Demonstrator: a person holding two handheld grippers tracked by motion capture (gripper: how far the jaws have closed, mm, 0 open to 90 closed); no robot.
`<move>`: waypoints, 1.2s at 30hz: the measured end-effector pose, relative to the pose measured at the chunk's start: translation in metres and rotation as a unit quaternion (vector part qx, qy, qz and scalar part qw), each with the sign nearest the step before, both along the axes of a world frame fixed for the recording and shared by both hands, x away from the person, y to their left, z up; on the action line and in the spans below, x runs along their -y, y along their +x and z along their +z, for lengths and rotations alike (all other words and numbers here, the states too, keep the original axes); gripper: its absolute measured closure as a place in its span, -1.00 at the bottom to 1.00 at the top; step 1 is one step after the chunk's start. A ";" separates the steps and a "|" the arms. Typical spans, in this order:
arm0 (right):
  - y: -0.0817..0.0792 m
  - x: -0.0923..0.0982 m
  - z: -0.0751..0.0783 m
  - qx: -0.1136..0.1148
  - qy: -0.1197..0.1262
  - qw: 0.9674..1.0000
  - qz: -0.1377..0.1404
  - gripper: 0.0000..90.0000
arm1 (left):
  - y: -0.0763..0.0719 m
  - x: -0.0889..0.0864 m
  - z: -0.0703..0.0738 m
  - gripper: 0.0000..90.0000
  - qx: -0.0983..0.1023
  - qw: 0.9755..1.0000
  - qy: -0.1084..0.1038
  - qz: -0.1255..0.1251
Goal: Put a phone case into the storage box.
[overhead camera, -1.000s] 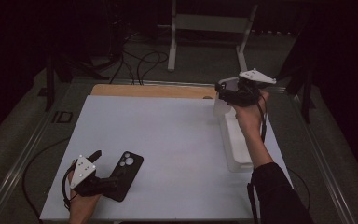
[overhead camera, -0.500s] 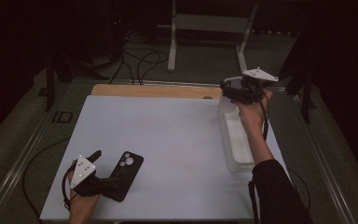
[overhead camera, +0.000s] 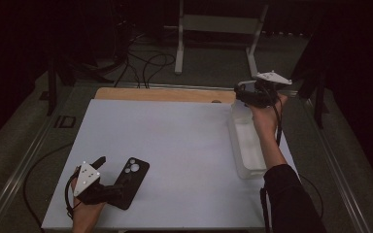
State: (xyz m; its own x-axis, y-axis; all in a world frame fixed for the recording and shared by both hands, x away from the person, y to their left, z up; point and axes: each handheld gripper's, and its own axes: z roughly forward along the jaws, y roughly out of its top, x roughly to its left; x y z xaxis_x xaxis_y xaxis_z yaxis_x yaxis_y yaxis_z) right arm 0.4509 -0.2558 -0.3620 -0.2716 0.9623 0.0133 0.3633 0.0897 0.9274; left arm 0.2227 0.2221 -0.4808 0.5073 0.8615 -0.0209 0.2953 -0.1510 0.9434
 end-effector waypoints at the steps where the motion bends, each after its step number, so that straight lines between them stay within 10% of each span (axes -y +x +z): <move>1: 0.001 0.001 -0.001 0.000 0.000 1.000 -0.004 -0.63 | 0.000 0.000 0.000 -1.00 0.000 1.000 -0.001 0.000; 36: 0.025 0.013 -0.039 -0.047 -0.019 0.997 -0.057 -0.63 | -0.001 -0.002 0.000 -1.00 0.001 1.000 -0.003 0.002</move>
State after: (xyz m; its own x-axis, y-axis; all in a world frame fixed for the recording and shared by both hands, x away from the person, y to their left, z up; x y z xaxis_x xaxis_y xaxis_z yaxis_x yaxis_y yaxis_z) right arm 0.4756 -0.2689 -0.4008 -0.1600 0.9871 -0.0027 0.4582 0.0768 0.8855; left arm 0.2219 0.2238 -0.4811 0.5046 0.8629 -0.0262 0.2948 -0.1437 0.9447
